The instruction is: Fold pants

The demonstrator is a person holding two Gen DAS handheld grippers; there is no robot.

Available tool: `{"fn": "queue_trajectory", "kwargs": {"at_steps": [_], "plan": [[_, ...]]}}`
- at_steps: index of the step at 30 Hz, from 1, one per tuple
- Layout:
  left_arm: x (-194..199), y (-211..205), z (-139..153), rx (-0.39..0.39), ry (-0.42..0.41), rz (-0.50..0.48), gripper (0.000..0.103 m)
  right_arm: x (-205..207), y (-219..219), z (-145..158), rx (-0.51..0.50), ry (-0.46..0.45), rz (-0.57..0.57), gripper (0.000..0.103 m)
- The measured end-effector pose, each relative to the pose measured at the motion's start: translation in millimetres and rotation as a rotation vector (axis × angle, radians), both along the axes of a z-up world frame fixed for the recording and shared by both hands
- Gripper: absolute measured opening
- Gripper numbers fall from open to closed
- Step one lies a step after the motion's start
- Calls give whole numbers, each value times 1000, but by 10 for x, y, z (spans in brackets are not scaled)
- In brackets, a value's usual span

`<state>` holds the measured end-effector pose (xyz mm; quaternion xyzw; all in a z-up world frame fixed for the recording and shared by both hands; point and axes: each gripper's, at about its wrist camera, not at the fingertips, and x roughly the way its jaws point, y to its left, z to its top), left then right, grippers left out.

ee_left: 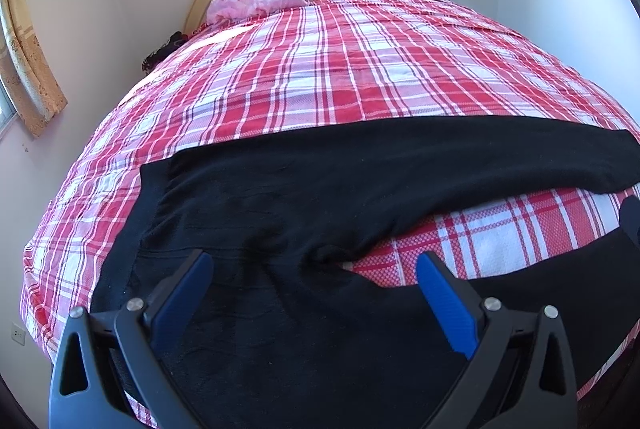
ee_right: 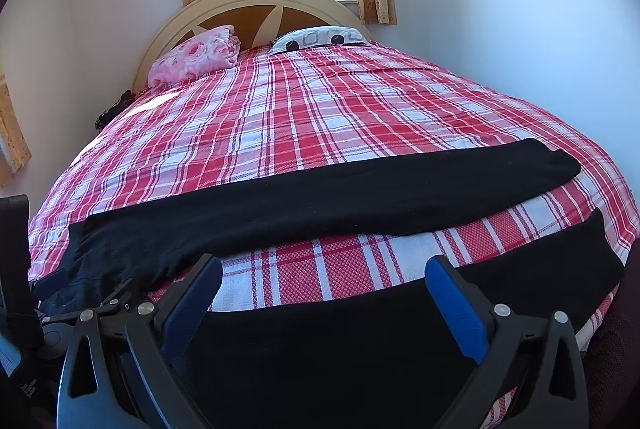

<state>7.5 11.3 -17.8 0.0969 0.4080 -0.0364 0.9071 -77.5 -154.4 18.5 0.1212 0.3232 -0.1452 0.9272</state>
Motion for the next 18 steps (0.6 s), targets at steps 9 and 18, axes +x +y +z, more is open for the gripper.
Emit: {"fn": "queue_trajectory", "kwargs": {"at_steps": [9,18], "plan": [[-1,-19,-4,2,3,-3,103,3,10,5,2,-2,1,102],[0,-5,-14,-7,10,-2,103,6,29,2,3,0,3,102]]}}
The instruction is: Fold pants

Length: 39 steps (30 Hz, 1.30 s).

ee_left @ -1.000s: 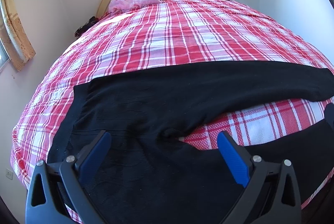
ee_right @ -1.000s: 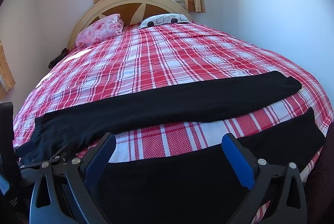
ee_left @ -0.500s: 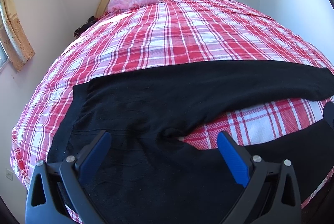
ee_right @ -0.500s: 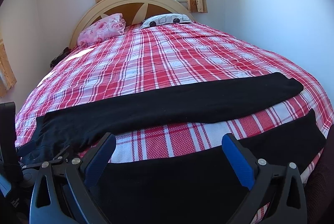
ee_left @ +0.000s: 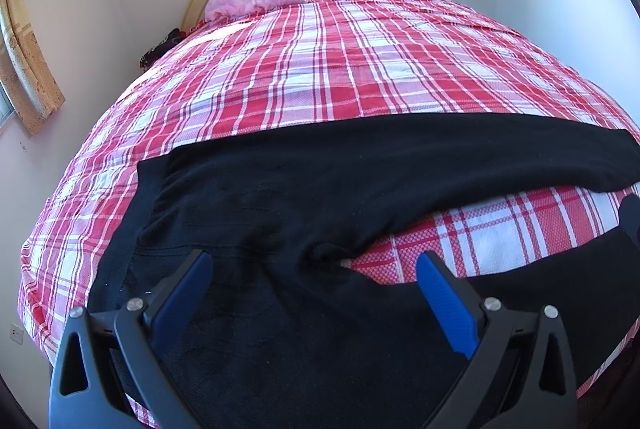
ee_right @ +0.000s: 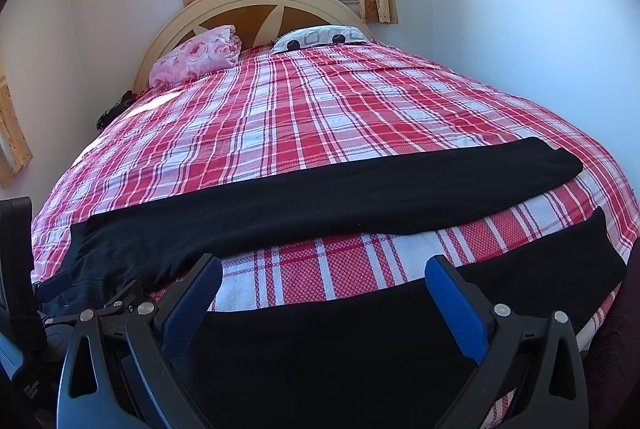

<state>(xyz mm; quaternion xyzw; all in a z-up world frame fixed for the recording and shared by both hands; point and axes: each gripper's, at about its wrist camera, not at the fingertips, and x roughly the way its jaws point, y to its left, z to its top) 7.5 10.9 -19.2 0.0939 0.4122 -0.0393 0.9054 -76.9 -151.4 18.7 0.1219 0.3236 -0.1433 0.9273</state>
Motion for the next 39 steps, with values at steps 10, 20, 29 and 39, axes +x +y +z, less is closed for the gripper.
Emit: {"fn": "queue_trajectory", "kwargs": {"at_steps": [10,20,29,39], "plan": [[2,7,-13,-5,4,-2,103,-2,-1,-12,6,2,2,102],[8,17,-21,-7,7,2,103,3,-6,-21,-1,1,2,102],[298,568,-32,42,7,105,103,412,80,187,-47,-50,182,102],[900,1008,-186,3,82,197,103,2235,664,-235,-71,239,631,65]]}}
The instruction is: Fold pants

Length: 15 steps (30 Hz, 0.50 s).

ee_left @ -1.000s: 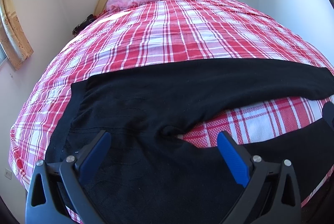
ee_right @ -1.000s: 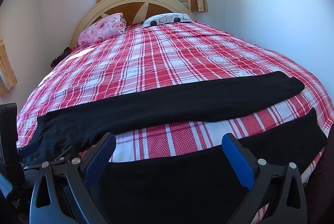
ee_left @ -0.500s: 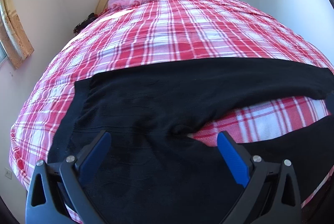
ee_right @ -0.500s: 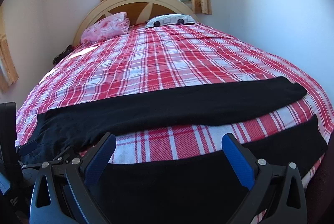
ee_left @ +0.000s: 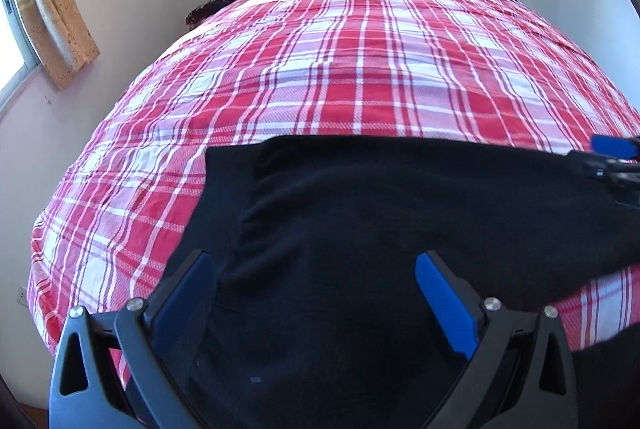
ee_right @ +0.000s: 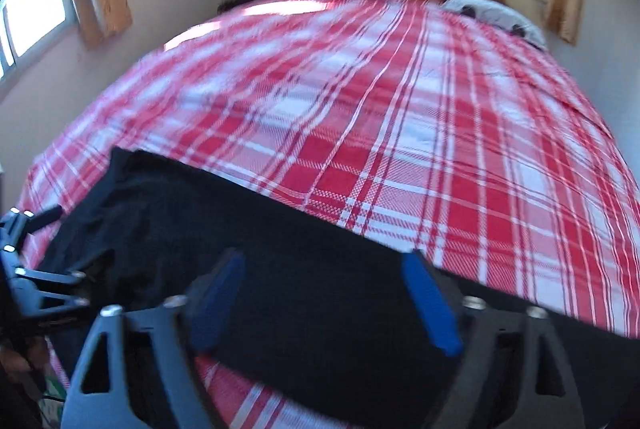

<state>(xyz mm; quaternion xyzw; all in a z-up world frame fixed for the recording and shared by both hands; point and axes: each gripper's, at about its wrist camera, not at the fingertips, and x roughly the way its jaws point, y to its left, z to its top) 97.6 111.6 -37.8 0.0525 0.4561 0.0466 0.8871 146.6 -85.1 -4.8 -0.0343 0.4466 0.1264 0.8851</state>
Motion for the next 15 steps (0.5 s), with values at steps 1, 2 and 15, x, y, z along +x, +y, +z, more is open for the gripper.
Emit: {"fn": "queue_trajectory", "kwargs": {"at_steps": [1,2,15], "plan": [[53,23,-25,-11,9,6,103,168,37,-82,-11,33,21,62],[97,42,-56,-25,18,5,103,261,46,-136,-12,52,34,62],[292,122,-378,-96,109,22,103,576,361,-545,-93,146,242,42]]}}
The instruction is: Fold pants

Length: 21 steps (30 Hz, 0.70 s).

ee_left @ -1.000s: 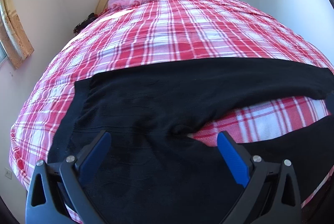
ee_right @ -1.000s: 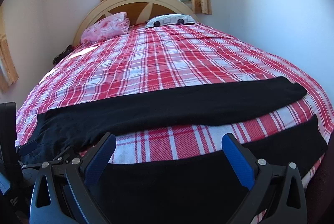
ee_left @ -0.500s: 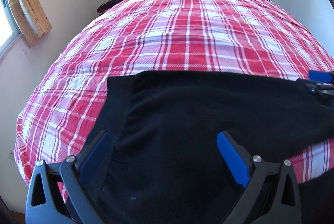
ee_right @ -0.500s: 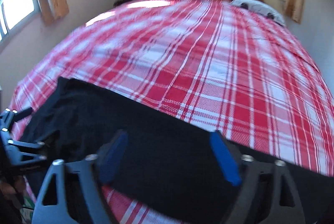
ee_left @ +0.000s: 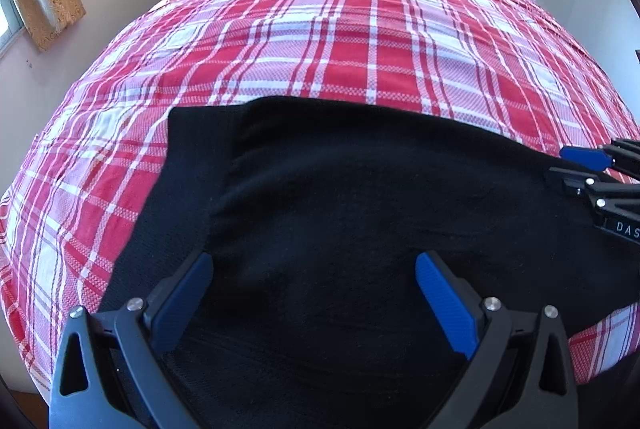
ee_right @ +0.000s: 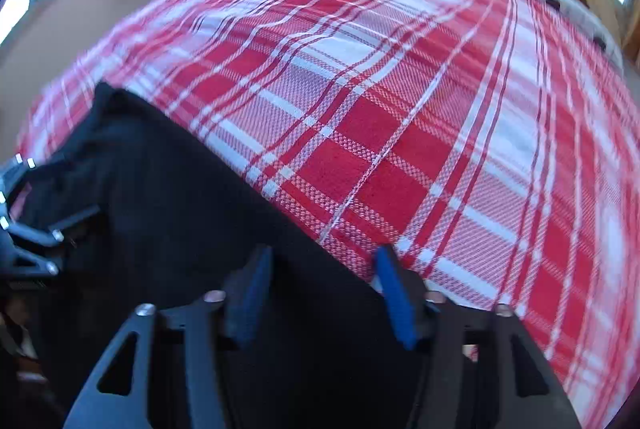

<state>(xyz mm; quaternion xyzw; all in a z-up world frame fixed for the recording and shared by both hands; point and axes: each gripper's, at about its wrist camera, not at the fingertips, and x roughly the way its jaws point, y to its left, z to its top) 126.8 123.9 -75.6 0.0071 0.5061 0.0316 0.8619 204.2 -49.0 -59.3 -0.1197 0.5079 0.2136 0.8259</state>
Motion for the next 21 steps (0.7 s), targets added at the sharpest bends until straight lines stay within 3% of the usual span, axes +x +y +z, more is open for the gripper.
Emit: {"fn": "queue_trajectory", "kwargs": {"at_steps": [3,6,9,14,21], "plan": [[-14,1,37,9,-1,-3,103,-64,-6,96,5,0,16,3],[-76,53,113,8,-28,4,103,-213,-50,326,72,-39,6,3],[-124,134,147,-21,-29,24,103,-383,10,468,57,-91,41,3],[-250,198,248,-55,-53,15,103,-504,29,517,59,-98,23,3],[-330,362,447,-222,-99,-23,103,-1178,123,726,110,-187,39,3]]}}
